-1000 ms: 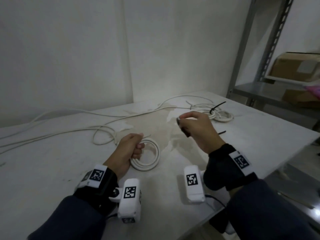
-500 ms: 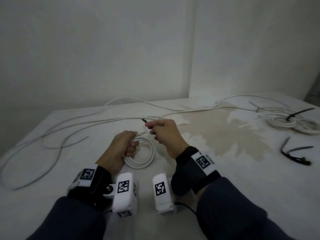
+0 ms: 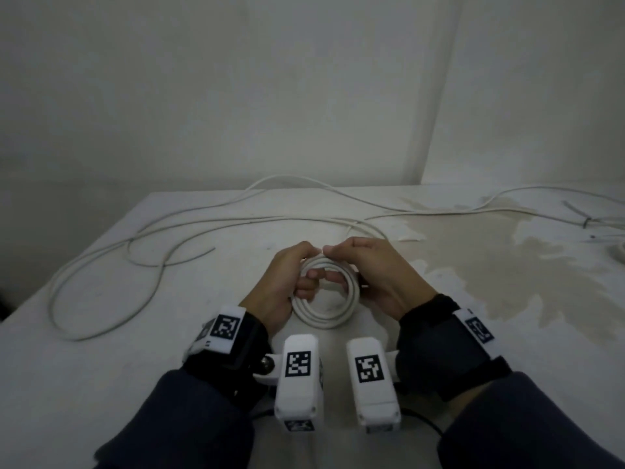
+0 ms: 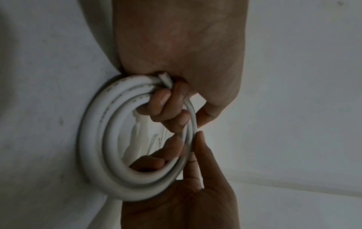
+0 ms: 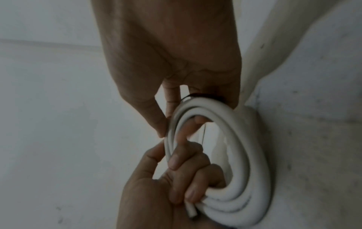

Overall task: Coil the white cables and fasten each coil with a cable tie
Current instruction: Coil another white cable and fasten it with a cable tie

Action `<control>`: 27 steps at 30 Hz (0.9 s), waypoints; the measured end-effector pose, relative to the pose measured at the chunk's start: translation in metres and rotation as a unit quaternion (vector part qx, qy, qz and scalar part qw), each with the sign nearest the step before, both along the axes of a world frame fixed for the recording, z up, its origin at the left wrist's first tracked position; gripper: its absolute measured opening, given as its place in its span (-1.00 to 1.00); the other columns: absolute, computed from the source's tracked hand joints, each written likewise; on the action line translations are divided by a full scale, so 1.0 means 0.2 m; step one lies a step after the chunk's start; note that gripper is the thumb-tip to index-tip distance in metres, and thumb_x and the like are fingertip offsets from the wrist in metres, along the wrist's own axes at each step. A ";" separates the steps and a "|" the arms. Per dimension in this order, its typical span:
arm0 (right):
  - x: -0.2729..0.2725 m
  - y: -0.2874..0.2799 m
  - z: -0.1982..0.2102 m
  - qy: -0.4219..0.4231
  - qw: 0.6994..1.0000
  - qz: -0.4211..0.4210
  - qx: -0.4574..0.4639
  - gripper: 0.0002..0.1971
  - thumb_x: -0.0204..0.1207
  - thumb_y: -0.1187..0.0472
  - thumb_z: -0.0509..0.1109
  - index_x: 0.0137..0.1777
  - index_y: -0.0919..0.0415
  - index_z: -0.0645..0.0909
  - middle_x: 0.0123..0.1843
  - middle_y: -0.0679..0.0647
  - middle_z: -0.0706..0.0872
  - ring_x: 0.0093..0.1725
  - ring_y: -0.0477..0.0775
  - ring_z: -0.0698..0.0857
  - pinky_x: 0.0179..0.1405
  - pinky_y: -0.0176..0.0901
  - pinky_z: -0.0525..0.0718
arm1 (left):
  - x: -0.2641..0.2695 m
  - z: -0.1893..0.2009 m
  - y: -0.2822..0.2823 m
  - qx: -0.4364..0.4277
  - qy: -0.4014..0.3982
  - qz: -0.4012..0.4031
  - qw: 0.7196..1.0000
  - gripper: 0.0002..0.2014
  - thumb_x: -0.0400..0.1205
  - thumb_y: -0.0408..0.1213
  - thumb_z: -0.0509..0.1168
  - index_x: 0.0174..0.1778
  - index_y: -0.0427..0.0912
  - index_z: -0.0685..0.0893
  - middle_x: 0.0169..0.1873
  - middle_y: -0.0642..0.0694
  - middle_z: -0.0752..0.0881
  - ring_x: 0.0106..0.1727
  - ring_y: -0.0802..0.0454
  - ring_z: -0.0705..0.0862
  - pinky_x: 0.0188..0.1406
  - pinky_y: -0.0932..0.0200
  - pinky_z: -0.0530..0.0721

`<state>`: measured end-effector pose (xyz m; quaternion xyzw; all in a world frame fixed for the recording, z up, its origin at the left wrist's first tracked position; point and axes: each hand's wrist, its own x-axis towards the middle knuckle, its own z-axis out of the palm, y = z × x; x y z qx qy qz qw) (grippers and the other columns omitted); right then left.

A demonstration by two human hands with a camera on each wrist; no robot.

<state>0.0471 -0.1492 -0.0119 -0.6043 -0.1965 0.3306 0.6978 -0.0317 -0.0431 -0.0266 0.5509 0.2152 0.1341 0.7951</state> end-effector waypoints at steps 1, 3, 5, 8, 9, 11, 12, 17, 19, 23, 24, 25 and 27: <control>0.00 0.00 0.00 -0.005 1.000 0.001 0.006 -0.74 0.49 0.39 0.47 -0.40 0.25 0.54 -0.50 0.09 0.68 -0.55 -0.07 0.64 -0.58 -0.34 0.57 | 0.00 0.00 0.00 -0.007 -0.006 0.004 1.000 -0.77 0.62 -0.32 0.08 -0.39 -0.17 0.43 -0.67 0.00 0.35 -0.75 0.20 0.15 -0.79 0.38 0.09; -0.01 0.01 -0.02 0.001 1.000 -0.003 0.022 -0.72 0.48 0.39 0.45 -0.42 0.21 0.53 -0.55 0.03 0.63 -0.59 -0.11 0.58 -0.58 -0.30 0.48 | 0.00 -0.01 0.00 -0.001 -0.015 0.015 1.000 -0.78 0.60 -0.31 0.11 -0.39 -0.16 0.43 -0.66 0.00 0.37 -0.73 0.19 0.16 -0.79 0.37 0.11; -0.01 0.02 -0.04 0.025 0.999 -0.013 0.044 -0.75 0.46 0.40 0.45 -0.41 0.20 0.55 -0.55 0.04 0.60 -0.58 -0.11 0.54 -0.56 -0.27 0.43 | 0.00 -0.01 0.00 0.021 -0.018 0.023 0.999 -0.79 0.58 -0.29 0.15 -0.39 -0.14 0.46 -0.64 -0.01 0.38 -0.71 0.18 0.17 -0.78 0.36 0.14; -0.02 0.02 -0.05 0.058 0.996 -0.019 0.064 -0.81 0.45 0.42 0.44 -0.36 0.23 0.59 -0.51 0.07 0.58 -0.56 -0.11 0.52 -0.60 -0.30 0.43 | 0.00 -0.02 0.00 0.018 -0.023 0.023 0.999 -0.79 0.58 -0.26 0.18 -0.39 -0.14 0.47 -0.61 -0.03 0.39 -0.71 0.18 0.18 -0.78 0.35 0.17; -0.02 0.03 -0.05 0.061 0.996 -0.027 0.065 -0.81 0.44 0.43 0.45 -0.36 0.24 0.58 -0.51 0.07 0.58 -0.56 -0.11 0.51 -0.60 -0.30 0.43 | 0.00 -0.02 0.00 0.009 -0.028 0.019 0.999 -0.80 0.59 -0.26 0.16 -0.37 -0.15 0.47 -0.60 -0.03 0.40 -0.72 0.18 0.18 -0.78 0.35 0.18; -0.01 0.02 -0.06 0.045 0.995 -0.059 0.059 -0.80 0.42 0.43 0.46 -0.38 0.24 0.57 -0.56 0.04 0.56 -0.56 -0.11 0.50 -0.60 -0.31 0.42 | 0.01 -0.02 -0.01 -0.004 -0.038 0.006 0.999 -0.83 0.64 -0.29 0.12 -0.27 -0.20 0.48 -0.57 -0.04 0.43 -0.72 0.20 0.21 -0.75 0.36 0.22; -0.01 0.02 -0.06 0.033 0.995 -0.076 0.057 -0.81 0.42 0.42 0.46 -0.37 0.25 0.58 -0.58 0.02 0.56 -0.56 -0.11 0.50 -0.60 -0.31 0.43 | 0.01 -0.01 -0.01 -0.009 -0.044 -0.006 0.999 -0.83 0.67 -0.31 0.09 -0.21 -0.22 0.49 -0.54 -0.05 0.45 -0.71 0.20 0.24 -0.73 0.37 0.25; 0.03 -0.02 -0.08 0.036 0.990 -0.113 0.080 -0.85 0.40 0.44 0.48 -0.33 0.26 0.62 -0.48 0.10 0.56 -0.51 -0.06 0.50 -0.56 -0.26 0.44 | 0.01 0.00 -0.02 -0.114 -0.052 -0.087 0.988 -0.74 0.74 -0.27 -0.01 -0.12 -0.29 0.52 -0.44 -0.09 0.49 -0.62 0.20 0.32 -0.57 0.36 0.34; 0.04 -0.03 -0.08 0.033 0.989 -0.113 0.090 -0.85 0.39 0.44 0.49 -0.34 0.26 0.64 -0.47 0.11 0.56 -0.52 -0.06 0.50 -0.57 -0.28 0.45 | 0.00 0.01 -0.02 -0.130 -0.059 -0.092 0.985 -0.75 0.74 -0.26 0.01 -0.09 -0.30 0.53 -0.42 -0.09 0.50 -0.60 0.20 0.34 -0.54 0.36 0.35; 0.04 -0.02 -0.08 0.032 0.986 -0.128 0.106 -0.84 0.37 0.44 0.50 -0.36 0.25 0.64 -0.47 0.10 0.58 -0.52 -0.09 0.52 -0.59 -0.30 0.46 | 0.00 0.00 -0.03 -0.084 -0.065 -0.068 0.992 -0.79 0.75 -0.31 0.07 0.00 -0.32 0.57 -0.43 -0.10 0.59 -0.58 0.19 0.42 -0.51 0.34 0.43; 0.04 -0.02 -0.09 0.034 0.984 -0.133 0.110 -0.83 0.37 0.44 0.50 -0.37 0.24 0.64 -0.47 0.10 0.59 -0.52 -0.08 0.52 -0.58 -0.30 0.47 | 0.00 0.00 -0.04 -0.069 -0.063 -0.063 0.994 -0.80 0.75 -0.32 0.07 -0.01 -0.33 0.57 -0.42 -0.10 0.61 -0.57 0.18 0.43 -0.49 0.32 0.44; 0.05 -0.02 -0.09 0.035 0.983 -0.138 0.115 -0.83 0.36 0.44 0.51 -0.37 0.23 0.64 -0.47 0.09 0.60 -0.52 -0.08 0.52 -0.58 -0.29 0.47 | 0.01 0.00 -0.04 -0.059 -0.062 -0.060 0.994 -0.79 0.75 -0.33 0.07 -0.02 -0.33 0.58 -0.41 -0.11 0.61 -0.56 0.18 0.42 -0.47 0.30 0.43; 0.05 -0.02 -0.10 0.029 0.982 -0.142 0.122 -0.82 0.36 0.44 0.52 -0.39 0.23 0.65 -0.47 0.09 0.62 -0.50 -0.08 0.53 -0.55 -0.29 0.49 | 0.01 0.00 -0.04 -0.049 -0.062 -0.060 0.995 -0.77 0.75 -0.33 0.06 -0.05 -0.32 0.59 -0.41 -0.11 0.59 -0.56 0.17 0.40 -0.45 0.29 0.39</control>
